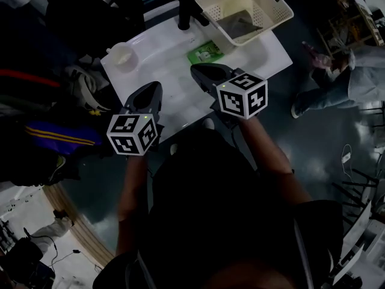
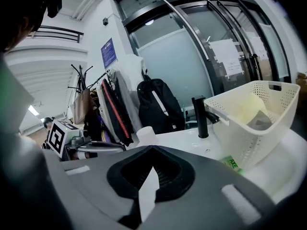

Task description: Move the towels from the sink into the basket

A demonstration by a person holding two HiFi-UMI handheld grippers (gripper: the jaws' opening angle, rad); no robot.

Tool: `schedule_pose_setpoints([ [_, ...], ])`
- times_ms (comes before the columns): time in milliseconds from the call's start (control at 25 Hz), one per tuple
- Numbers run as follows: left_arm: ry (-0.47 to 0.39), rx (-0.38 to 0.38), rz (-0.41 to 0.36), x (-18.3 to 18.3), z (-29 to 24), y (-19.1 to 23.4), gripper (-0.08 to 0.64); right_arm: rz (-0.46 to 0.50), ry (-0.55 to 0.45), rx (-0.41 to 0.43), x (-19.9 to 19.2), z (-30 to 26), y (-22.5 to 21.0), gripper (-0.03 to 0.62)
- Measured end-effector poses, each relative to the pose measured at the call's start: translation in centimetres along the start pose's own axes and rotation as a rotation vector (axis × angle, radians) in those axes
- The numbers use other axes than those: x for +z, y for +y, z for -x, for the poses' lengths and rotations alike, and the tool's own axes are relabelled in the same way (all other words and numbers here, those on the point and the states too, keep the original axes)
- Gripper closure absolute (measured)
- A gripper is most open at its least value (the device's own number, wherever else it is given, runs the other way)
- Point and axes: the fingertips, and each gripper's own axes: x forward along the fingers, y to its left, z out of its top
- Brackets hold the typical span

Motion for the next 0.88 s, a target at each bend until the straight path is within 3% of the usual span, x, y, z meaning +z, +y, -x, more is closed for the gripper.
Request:
schedule_pose_setpoints([
  [880,-0.039,0.047,0.103,-1.1,1.5,1.8,0.552,0.011,0.035,0.067,-1.9,-2.6,3.4,0.594],
])
